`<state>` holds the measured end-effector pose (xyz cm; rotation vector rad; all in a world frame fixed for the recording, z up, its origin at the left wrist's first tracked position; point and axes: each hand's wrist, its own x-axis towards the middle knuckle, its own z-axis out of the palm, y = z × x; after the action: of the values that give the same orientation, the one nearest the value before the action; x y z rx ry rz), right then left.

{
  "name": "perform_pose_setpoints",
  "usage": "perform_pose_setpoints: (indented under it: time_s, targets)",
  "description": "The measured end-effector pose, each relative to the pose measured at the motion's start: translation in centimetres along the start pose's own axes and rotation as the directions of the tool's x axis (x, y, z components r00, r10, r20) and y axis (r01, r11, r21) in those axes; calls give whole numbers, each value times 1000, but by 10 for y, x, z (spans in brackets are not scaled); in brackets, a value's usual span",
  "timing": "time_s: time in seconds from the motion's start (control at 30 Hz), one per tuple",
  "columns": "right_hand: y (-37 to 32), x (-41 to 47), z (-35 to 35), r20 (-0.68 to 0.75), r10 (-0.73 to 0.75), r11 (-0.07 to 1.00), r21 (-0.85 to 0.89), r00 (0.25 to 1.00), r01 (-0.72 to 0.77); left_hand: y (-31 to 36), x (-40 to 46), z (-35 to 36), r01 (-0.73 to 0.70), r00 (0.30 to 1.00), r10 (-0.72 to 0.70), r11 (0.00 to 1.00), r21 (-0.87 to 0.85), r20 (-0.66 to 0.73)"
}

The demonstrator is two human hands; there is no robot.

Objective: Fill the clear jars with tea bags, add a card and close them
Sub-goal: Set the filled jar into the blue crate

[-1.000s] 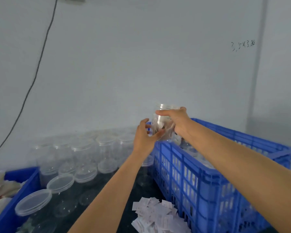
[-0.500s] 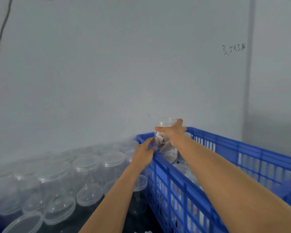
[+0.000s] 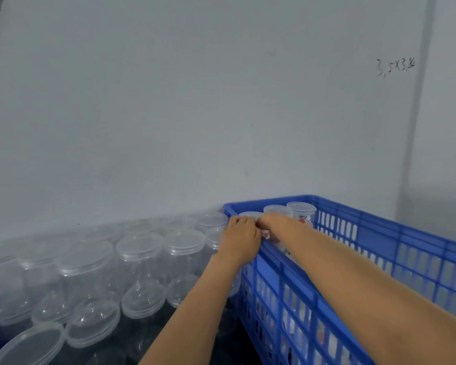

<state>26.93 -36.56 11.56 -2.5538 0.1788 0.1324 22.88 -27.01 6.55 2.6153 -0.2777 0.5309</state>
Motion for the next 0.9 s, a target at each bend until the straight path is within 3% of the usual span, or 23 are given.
perform_pose_setpoints:
  time_s: [0.07, 0.13, 0.23, 0.3, 0.37, 0.5, 0.6, 0.73, 0.9]
  targets:
    - [2, 0, 1, 77, -31, 993, -107, 997, 39, 1, -1, -2, -12, 1000, 11, 999, 39, 17]
    - [6, 1, 2, 115, -87, 995, -45, 990, 93, 3, -3, -5, -26, 999, 24, 997, 68, 30]
    - [6, 6, 11, 173, 3, 986, 164, 985, -32, 5, -5, -6, -32, 999, 28, 996, 84, 43]
    - [2, 5, 12, 161, 40, 980, 186, 986, -70, 5, -10, -7, -44, 999, 42, 996, 75, 29]
    - [-1, 0, 10, 130, 49, 994, 86, 990, -60, 4, -16, -9, -59, 998, 59, 997, 53, -5]
    - [-10, -21, 7, -176, -101, 993, 34, 979, 109, -6, -36, -26, -37, 993, 45, 997, 72, -114]
    - [-29, -51, 2, -382, -225, 923, 212, 896, 322, -15, -57, -51, 41, 982, -28, 997, 66, -187]
    - [-53, -115, 13, -370, -375, 765, 395, 850, 509, -20, -102, -88, 153, 951, -175, 983, -104, -256]
    - [-51, -184, 62, -237, -438, 661, 568, 867, 490, -37, -195, -106, 226, 912, -300, 936, -268, -280]
